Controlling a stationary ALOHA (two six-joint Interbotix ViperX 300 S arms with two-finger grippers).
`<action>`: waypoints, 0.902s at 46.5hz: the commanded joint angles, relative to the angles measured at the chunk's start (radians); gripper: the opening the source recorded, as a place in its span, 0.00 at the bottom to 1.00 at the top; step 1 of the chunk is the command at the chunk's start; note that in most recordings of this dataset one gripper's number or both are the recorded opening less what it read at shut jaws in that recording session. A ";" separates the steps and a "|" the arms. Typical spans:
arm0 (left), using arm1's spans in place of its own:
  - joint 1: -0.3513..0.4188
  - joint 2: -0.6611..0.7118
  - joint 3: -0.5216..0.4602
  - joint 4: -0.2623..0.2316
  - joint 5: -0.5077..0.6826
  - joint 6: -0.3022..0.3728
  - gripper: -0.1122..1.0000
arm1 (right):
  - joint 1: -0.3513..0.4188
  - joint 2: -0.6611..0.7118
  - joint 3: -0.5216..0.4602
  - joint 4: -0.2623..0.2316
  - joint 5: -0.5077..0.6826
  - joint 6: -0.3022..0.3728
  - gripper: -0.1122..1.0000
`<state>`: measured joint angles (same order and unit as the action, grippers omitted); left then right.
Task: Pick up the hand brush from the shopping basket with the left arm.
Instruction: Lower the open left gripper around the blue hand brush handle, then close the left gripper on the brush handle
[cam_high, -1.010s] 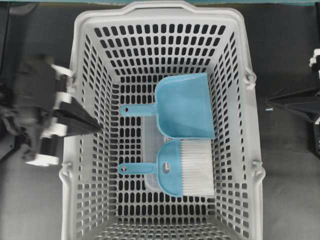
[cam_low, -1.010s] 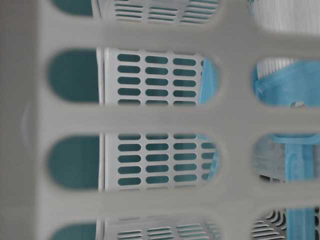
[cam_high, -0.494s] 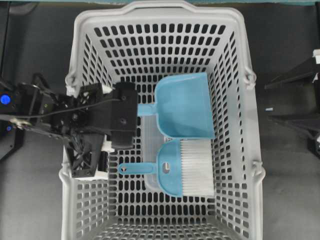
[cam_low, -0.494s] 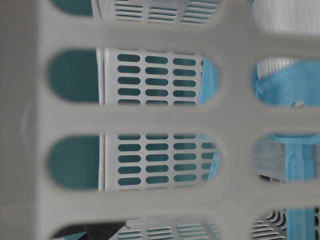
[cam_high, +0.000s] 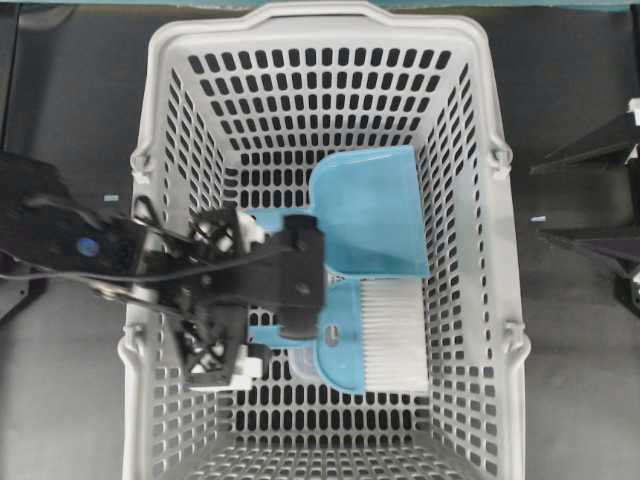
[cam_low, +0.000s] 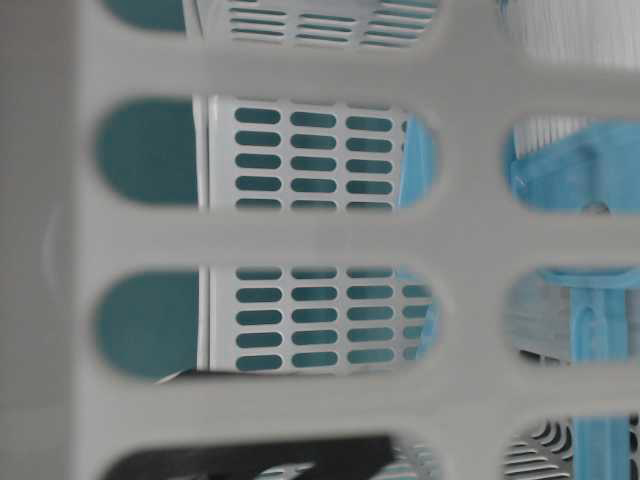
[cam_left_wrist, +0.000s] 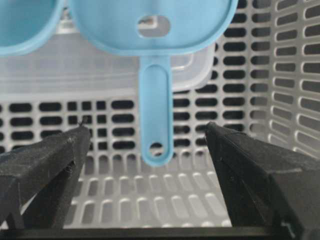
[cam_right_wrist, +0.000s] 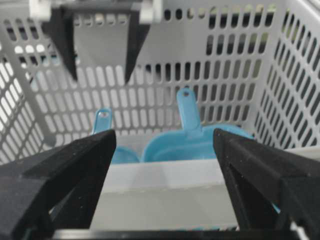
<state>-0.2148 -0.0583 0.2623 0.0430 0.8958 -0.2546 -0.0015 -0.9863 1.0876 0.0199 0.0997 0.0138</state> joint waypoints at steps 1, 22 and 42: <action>-0.003 0.044 -0.034 0.003 -0.002 -0.006 0.91 | -0.003 0.005 -0.005 0.002 -0.015 0.003 0.77; -0.009 0.166 -0.026 0.003 0.037 -0.017 0.92 | -0.003 0.003 0.009 0.003 -0.015 0.005 0.77; -0.011 0.242 0.029 0.003 -0.066 -0.015 0.92 | -0.003 0.002 0.029 0.003 -0.029 0.005 0.77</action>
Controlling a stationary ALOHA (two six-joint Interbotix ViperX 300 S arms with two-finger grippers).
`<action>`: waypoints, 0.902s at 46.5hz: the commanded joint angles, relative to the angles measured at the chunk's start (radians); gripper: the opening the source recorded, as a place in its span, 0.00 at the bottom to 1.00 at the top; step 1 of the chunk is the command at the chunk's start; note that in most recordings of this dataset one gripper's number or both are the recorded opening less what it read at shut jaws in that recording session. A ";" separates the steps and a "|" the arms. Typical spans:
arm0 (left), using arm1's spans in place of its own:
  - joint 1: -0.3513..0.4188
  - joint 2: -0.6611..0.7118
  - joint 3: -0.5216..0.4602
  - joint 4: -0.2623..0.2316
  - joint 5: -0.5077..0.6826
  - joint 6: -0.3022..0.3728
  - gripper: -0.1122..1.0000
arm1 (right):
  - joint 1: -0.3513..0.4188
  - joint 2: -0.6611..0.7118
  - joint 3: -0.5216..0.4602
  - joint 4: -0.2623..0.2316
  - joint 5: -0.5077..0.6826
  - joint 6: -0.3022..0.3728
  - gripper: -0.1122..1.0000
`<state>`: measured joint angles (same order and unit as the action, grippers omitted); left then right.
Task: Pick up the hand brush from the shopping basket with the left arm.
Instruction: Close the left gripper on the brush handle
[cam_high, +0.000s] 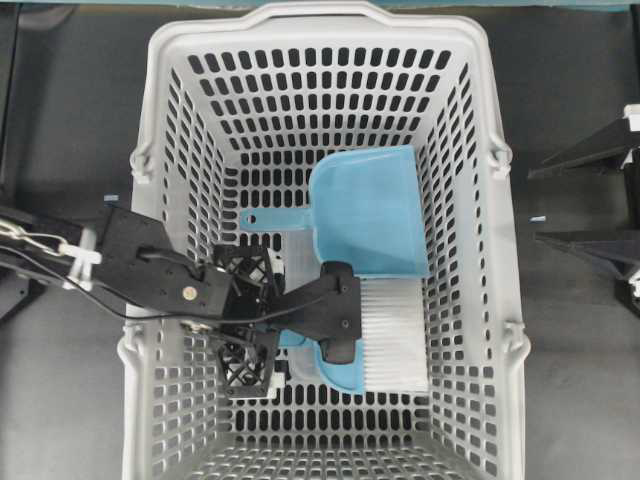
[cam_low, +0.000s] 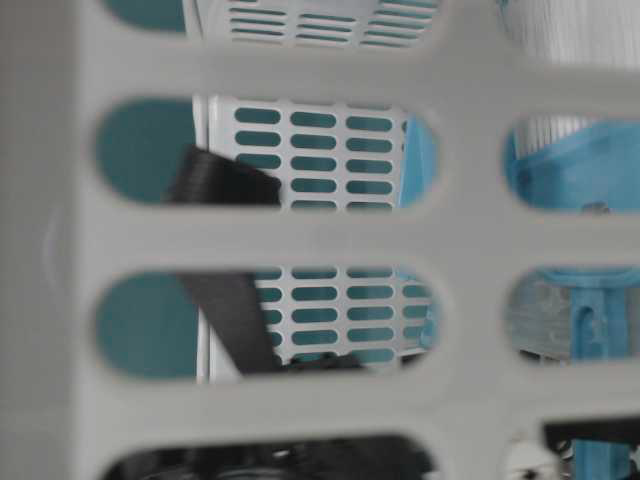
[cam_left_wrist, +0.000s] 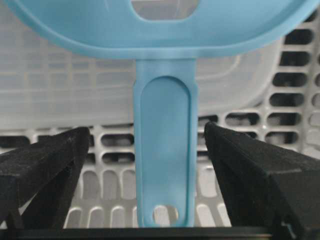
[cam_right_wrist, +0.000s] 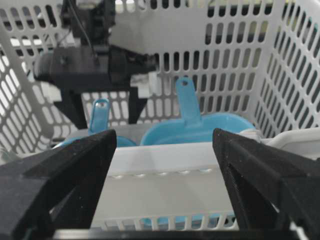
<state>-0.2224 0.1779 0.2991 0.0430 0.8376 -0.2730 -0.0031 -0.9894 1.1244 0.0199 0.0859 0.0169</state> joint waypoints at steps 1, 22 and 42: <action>-0.003 0.008 -0.009 0.003 -0.008 0.003 0.92 | -0.002 0.006 -0.008 0.003 -0.015 0.002 0.77; -0.003 0.011 -0.006 0.002 -0.008 0.005 0.89 | -0.002 0.005 0.005 0.006 -0.018 0.003 0.77; -0.035 -0.006 -0.011 0.003 -0.012 0.049 0.32 | -0.002 0.006 0.006 0.008 -0.020 0.005 0.77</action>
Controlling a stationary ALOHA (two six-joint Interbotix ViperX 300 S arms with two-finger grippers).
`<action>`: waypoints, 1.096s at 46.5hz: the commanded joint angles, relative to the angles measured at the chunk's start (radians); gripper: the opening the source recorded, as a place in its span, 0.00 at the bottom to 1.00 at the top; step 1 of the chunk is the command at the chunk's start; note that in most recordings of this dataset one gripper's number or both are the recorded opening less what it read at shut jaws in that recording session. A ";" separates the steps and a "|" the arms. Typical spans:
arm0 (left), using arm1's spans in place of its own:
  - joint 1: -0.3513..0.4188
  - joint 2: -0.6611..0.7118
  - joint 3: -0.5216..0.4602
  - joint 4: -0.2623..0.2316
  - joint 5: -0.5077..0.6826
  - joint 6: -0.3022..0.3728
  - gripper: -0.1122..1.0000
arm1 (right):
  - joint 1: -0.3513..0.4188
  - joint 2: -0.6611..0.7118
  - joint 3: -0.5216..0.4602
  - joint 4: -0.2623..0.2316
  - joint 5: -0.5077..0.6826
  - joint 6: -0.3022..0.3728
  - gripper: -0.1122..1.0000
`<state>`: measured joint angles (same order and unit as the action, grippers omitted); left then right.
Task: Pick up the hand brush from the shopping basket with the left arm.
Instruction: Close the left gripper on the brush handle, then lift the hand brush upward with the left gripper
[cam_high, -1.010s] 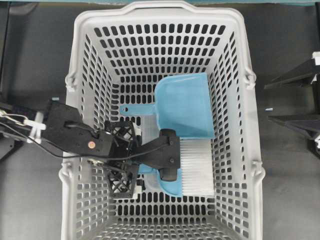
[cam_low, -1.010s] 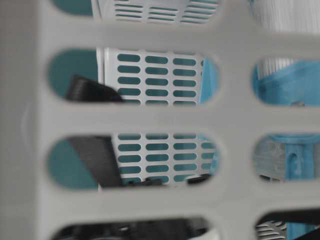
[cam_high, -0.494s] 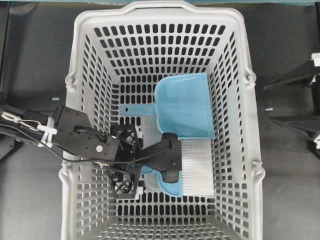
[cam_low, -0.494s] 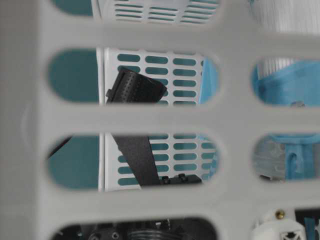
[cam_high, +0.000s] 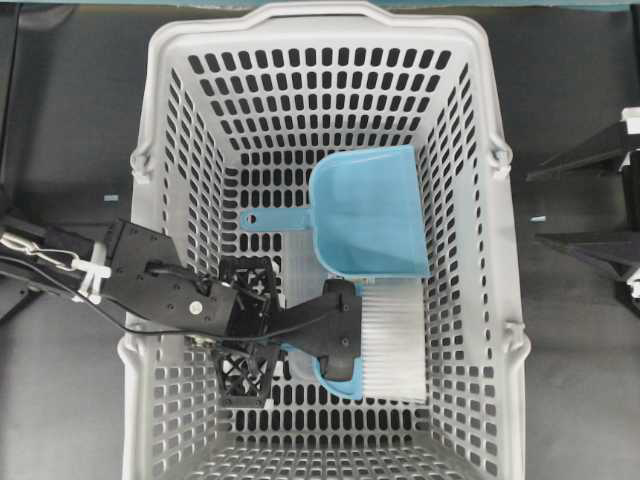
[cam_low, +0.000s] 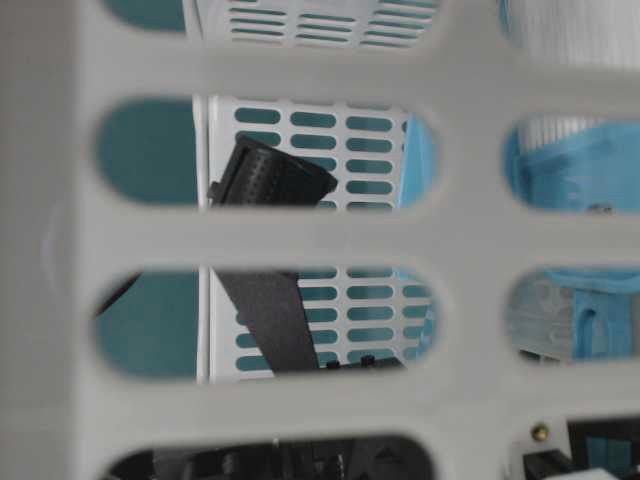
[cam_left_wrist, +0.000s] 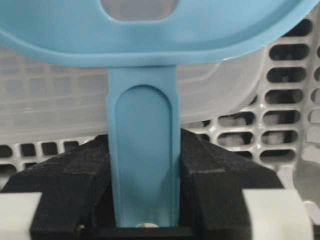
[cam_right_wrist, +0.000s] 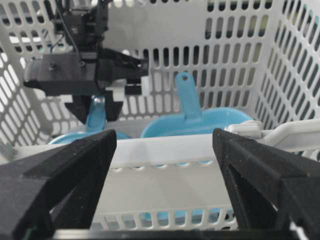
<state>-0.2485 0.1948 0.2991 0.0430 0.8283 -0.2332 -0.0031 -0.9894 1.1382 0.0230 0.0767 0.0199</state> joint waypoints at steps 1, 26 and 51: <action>-0.009 -0.026 -0.011 0.003 -0.003 0.011 0.32 | -0.002 0.006 -0.008 0.005 -0.011 0.002 0.77; 0.000 -0.235 -0.153 0.003 0.158 0.003 0.32 | -0.003 0.002 -0.006 0.003 -0.009 0.038 0.77; 0.008 -0.259 -0.465 0.003 0.476 0.014 0.32 | -0.002 -0.025 0.008 0.005 -0.012 0.060 0.77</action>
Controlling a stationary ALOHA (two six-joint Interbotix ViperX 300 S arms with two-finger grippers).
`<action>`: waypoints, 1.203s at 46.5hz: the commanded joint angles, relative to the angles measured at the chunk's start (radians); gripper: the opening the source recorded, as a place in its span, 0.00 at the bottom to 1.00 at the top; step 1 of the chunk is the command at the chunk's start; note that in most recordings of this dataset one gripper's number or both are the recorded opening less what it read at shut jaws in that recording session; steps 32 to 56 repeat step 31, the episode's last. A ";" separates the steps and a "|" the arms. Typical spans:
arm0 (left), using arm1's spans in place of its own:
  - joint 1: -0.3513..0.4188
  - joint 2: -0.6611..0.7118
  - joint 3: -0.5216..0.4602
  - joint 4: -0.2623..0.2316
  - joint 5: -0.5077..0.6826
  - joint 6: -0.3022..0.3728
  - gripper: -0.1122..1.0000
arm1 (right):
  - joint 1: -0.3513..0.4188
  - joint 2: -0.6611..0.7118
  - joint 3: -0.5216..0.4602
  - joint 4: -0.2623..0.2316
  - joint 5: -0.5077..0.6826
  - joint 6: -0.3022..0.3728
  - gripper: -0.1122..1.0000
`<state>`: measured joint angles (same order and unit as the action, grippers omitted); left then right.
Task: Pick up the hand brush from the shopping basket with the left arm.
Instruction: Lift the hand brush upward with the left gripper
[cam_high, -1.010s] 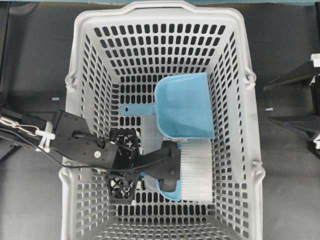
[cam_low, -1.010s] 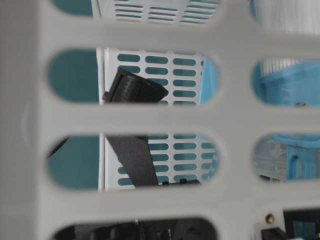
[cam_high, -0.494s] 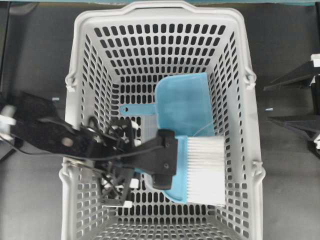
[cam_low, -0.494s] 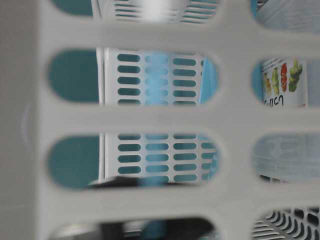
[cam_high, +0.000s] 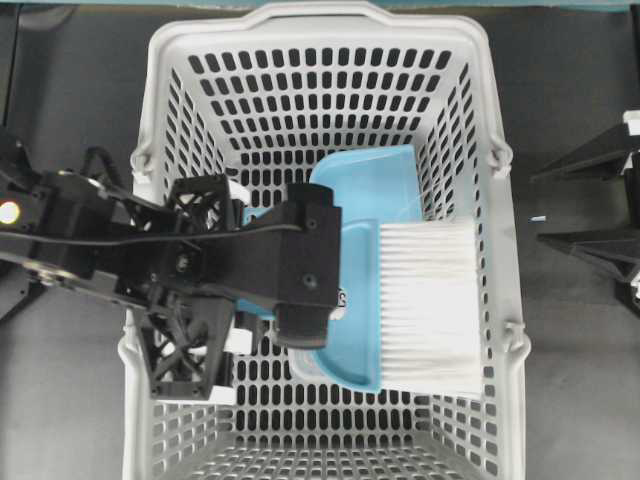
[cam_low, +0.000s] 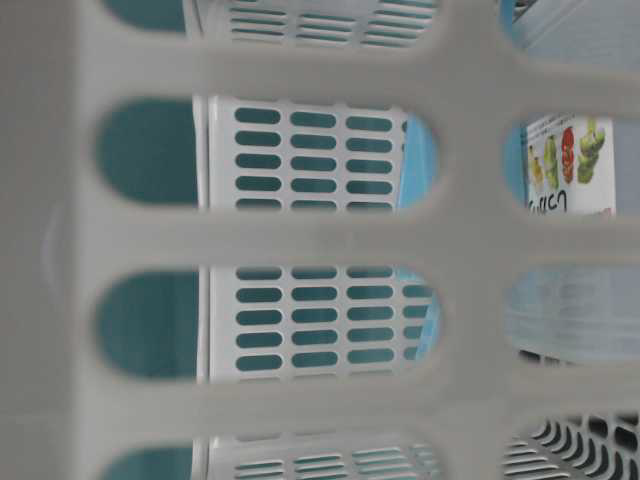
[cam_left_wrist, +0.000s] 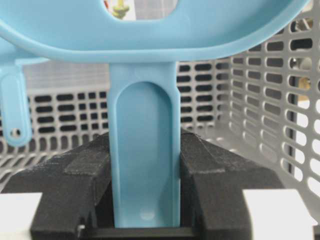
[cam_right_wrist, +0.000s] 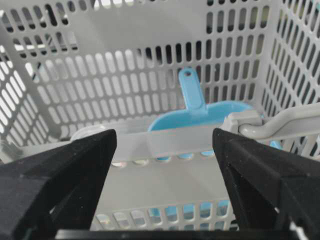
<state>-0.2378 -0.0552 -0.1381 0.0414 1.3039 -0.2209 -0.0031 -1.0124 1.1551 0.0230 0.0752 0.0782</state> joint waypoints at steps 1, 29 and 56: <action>-0.003 -0.008 -0.028 0.005 0.000 0.002 0.32 | -0.002 -0.005 -0.009 0.003 -0.009 0.002 0.77; -0.008 0.025 -0.026 0.005 -0.005 0.020 0.32 | -0.002 -0.017 -0.009 0.005 -0.006 0.005 0.77; -0.008 0.028 -0.028 0.005 -0.003 0.025 0.32 | -0.002 -0.017 -0.009 0.005 -0.006 0.005 0.77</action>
